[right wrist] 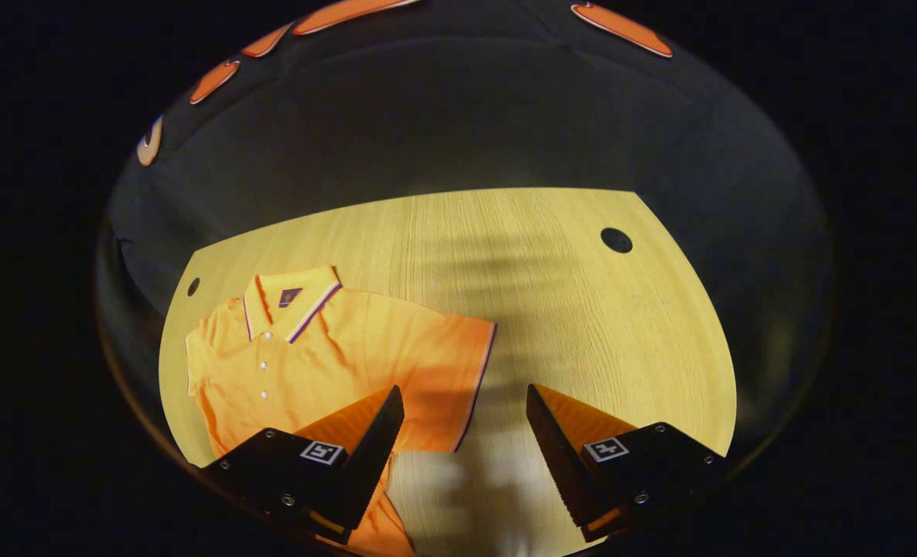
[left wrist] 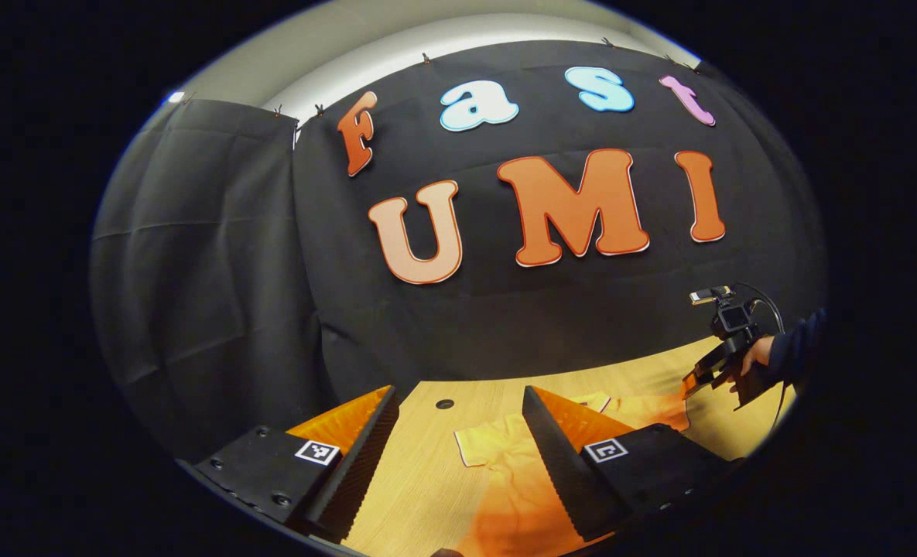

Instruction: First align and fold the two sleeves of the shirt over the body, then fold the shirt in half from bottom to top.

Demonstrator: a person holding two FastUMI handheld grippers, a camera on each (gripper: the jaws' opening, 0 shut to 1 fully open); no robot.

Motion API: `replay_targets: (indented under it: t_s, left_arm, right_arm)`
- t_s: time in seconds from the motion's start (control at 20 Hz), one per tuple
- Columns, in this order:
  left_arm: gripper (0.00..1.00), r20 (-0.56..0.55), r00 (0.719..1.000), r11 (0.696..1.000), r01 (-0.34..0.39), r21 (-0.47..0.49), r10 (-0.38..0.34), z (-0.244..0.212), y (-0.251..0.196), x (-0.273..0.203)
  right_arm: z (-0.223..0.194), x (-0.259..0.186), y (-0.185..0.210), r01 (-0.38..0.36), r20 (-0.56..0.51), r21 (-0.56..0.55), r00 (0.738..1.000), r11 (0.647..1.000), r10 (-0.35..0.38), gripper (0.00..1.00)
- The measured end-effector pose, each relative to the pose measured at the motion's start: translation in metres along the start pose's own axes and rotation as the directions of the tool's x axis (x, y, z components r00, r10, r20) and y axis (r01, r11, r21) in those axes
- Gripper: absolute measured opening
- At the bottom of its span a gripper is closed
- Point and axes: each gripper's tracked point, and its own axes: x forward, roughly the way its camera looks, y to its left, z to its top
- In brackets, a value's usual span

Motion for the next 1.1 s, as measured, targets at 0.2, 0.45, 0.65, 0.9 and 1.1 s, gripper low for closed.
replay_targets:
  t_s: [0.2,0.45,0.65,0.9,1.1]
  left_arm:
    - [0.99,-0.042,0.998,0.999,-0.038,0.008,0.038,-0.007,0.0,-0.001]
    - [0.99,-0.063,0.996,0.998,-0.064,0.023,0.065,-0.008,-0.003,-0.006]
    - [0.98,-0.075,0.995,0.997,-0.067,0.028,0.069,-0.009,-0.009,-0.008]
    - [0.98,-0.083,0.996,0.999,-0.038,0.037,0.041,-0.008,-0.023,-0.008]
    - [0.99,-0.08,0.996,0.999,-0.023,0.041,0.027,-0.006,-0.027,-0.01]
  right_arm:
    - [-0.004,0.034,0.004,-0.012,-0.104,0.016,0.994,1.0,0.014,0.92]
    - [-0.013,0.064,0.008,-0.022,-0.225,0.03,0.974,0.999,0.029,0.87]
    - [-0.024,0.075,0.013,-0.029,-0.285,0.027,0.958,0.999,0.036,0.7]
    - [-0.022,0.076,0.011,-0.038,-0.267,-0.124,0.964,0.992,0.003,0.42]
    - [-0.022,0.072,0.028,-0.151,-0.288,-0.022,0.948,0.988,0.139,0.15]
